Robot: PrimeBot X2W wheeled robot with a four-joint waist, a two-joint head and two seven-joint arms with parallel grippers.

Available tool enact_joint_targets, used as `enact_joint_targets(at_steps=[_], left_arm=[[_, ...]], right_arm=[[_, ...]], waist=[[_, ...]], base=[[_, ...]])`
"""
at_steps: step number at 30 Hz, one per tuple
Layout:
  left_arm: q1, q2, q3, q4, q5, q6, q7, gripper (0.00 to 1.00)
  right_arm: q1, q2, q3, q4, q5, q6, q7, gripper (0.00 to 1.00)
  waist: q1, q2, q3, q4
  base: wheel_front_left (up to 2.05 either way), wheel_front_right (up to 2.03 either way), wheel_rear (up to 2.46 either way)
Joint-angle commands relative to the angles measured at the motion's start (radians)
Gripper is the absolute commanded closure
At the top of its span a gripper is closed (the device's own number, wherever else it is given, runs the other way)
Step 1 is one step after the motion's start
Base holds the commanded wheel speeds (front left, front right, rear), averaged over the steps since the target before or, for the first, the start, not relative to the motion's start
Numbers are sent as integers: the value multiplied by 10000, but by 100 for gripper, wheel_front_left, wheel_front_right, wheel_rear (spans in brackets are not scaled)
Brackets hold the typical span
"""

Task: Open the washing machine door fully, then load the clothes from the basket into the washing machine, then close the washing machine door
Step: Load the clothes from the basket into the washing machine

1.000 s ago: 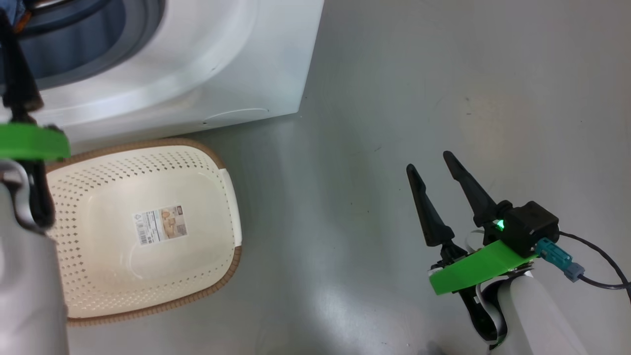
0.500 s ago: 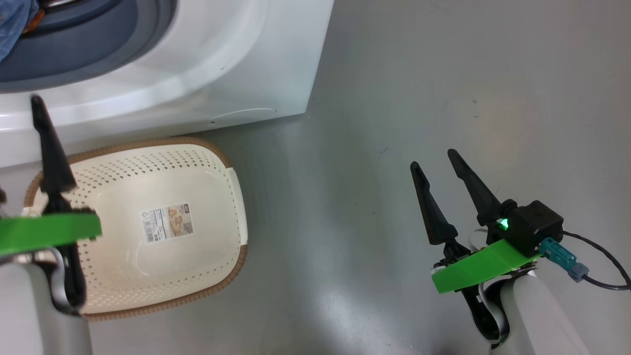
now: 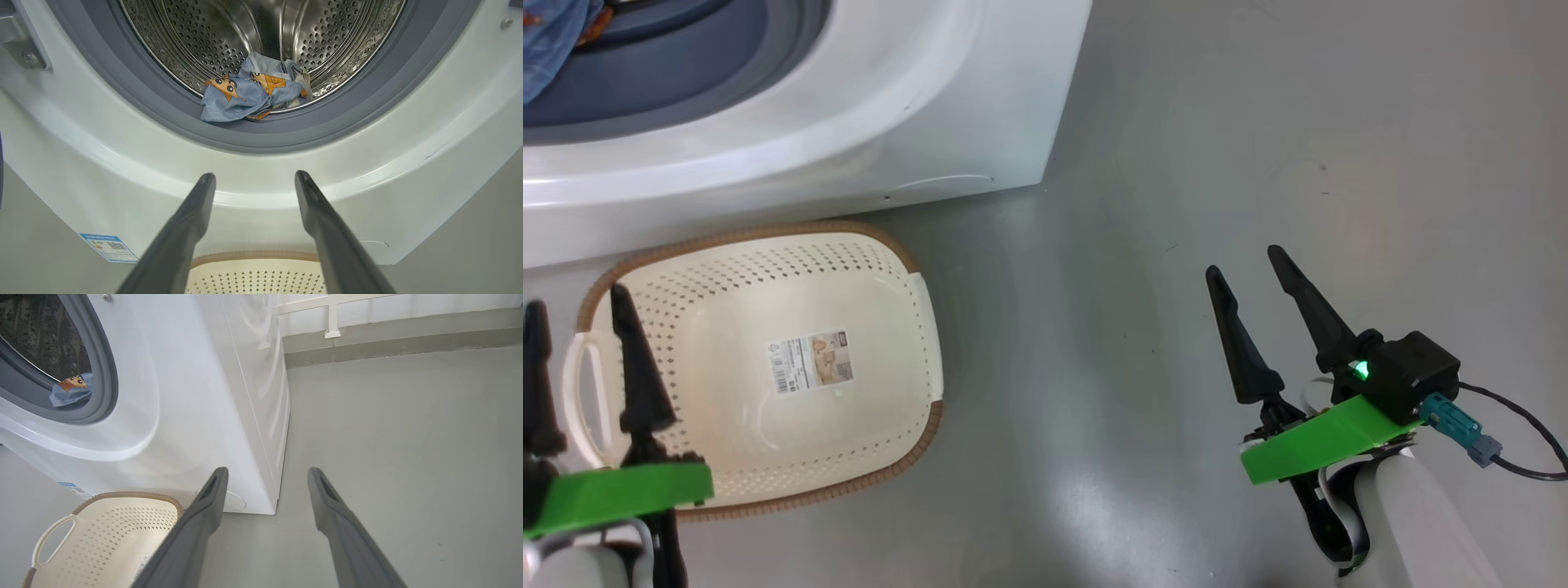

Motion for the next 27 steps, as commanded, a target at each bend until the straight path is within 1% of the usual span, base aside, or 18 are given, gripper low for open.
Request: enact_joint_targets(at_steps=[1,4,10,13,21,27], left_arm=[[327,180,262,-316,-18,94,-40,0],[680,176,126,-479,-186,267,-40,0],[1526,174,-221,-688,-700,844,-40,0],[1809,173,-484,-714,-707,978,-40,0],[2001,173,-777,-751,-705,1106,-40,0],[1817,172,-817,-659,-589,1030,-40,0]], right_arm=[[295,33,200,-250,-17,62,-119,0],[309,29,192,-248,-19,62,-119,0],[303,20,252,-237,42,62,-119,0],[309,17,266,-209,50,62,-119,0],[303,17,271,-174,35,62,-119,0],[361,13,227,-141,42,62,-119,0]], waist=[[0,0,-7,32],[0,0,-23,72],[0,0,-33,43],[0,0,-41,31],[0,0,-97,20],[0,0,-161,62]], base=[[0,0,0],[0,0,0],[0,0,0],[0,0,0],[0,0,0],[0,0,0]])
